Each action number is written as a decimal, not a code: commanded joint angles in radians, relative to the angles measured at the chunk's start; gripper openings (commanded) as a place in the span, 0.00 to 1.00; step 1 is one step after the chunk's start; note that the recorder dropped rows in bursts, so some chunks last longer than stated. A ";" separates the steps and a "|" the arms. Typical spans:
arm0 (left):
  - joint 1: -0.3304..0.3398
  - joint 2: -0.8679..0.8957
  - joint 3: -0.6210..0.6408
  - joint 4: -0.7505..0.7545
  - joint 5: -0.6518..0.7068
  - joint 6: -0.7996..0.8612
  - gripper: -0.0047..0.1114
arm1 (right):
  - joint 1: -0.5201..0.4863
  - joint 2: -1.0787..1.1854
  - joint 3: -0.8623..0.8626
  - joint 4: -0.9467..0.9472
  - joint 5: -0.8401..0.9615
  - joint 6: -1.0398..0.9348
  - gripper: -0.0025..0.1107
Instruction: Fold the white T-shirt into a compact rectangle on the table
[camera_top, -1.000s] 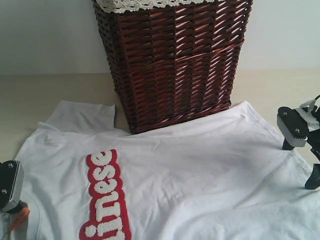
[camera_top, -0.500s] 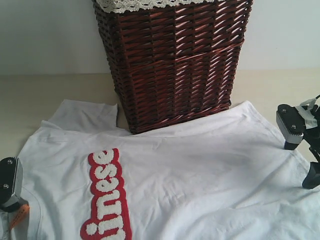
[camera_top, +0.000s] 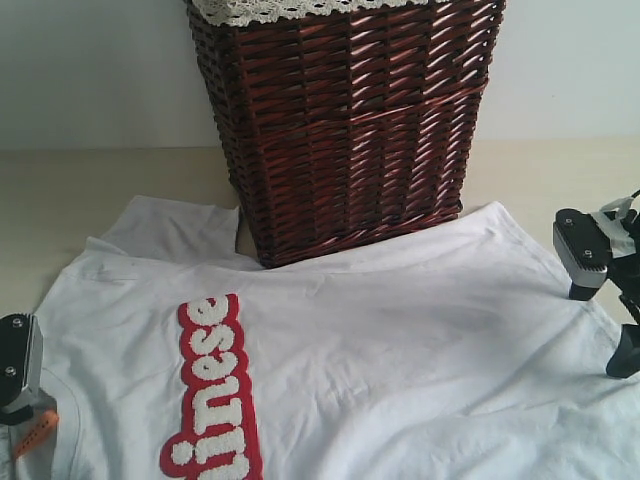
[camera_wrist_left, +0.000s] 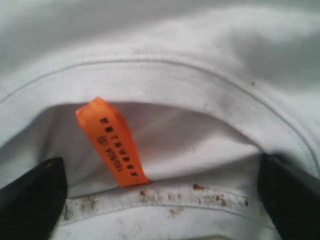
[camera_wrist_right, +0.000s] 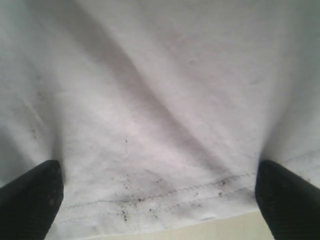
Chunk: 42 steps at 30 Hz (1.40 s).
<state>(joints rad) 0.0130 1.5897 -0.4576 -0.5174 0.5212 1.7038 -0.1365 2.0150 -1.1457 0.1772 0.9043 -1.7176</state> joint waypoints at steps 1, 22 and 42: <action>-0.002 0.007 0.012 0.054 0.026 -0.022 0.94 | -0.008 0.025 0.009 -0.082 0.040 0.021 0.91; -0.002 0.011 0.012 0.042 0.018 -0.060 0.04 | -0.008 0.025 0.009 -0.158 0.088 0.041 0.08; -0.002 0.011 0.012 0.042 0.024 -0.062 0.04 | -0.008 0.025 0.009 -0.150 0.135 0.134 0.02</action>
<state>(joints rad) 0.0130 1.5897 -0.4595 -0.5053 0.5272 1.6488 -0.1365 2.0209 -1.1498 0.0463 1.0277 -1.5850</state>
